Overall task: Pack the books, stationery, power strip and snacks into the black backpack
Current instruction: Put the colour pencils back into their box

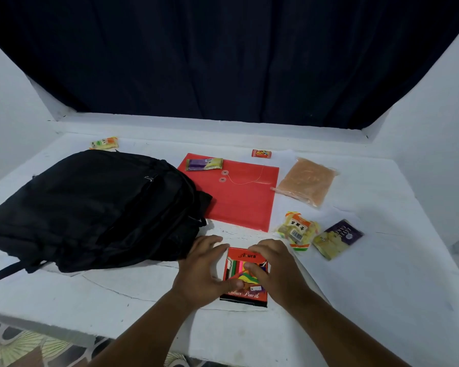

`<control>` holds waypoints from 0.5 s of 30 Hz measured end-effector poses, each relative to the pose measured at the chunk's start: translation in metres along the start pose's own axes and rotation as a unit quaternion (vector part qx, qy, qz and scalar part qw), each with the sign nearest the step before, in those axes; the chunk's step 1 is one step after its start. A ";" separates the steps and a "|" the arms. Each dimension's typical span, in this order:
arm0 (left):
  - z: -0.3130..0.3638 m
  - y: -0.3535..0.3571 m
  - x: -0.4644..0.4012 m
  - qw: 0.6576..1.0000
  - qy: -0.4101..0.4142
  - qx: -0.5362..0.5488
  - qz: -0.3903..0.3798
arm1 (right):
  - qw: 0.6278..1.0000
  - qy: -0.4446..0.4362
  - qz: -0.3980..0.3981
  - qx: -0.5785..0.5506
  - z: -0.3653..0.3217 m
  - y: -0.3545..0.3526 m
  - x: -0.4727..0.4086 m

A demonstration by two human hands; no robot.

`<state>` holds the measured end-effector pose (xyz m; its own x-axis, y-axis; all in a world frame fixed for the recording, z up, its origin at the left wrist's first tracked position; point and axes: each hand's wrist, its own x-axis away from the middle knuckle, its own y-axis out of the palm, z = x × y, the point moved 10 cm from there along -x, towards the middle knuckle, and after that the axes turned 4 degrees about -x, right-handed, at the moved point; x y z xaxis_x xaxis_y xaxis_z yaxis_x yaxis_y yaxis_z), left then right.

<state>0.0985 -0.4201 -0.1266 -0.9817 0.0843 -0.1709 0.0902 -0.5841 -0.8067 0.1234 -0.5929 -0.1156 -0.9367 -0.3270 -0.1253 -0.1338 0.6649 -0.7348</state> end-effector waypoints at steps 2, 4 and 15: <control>0.000 -0.002 0.002 1.000 -0.002 -0.001 0.018 | 1.000 0.017 0.010 -0.012 -0.001 -0.008 -0.004; 0.000 -0.003 0.003 0.999 -0.002 -0.016 0.031 | 0.998 0.039 0.018 -0.044 0.000 -0.020 -0.011; 0.016 -0.020 0.009 0.994 -0.011 -0.023 0.109 | 0.920 0.260 -0.169 -0.241 0.010 -0.006 0.002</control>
<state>0.0852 -0.4207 -0.1028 -0.9415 -0.0577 -0.3319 0.3075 -0.5496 -0.7768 0.1251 -0.6044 -0.1178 -0.8265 -0.2884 0.4834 -0.4568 0.8455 -0.2765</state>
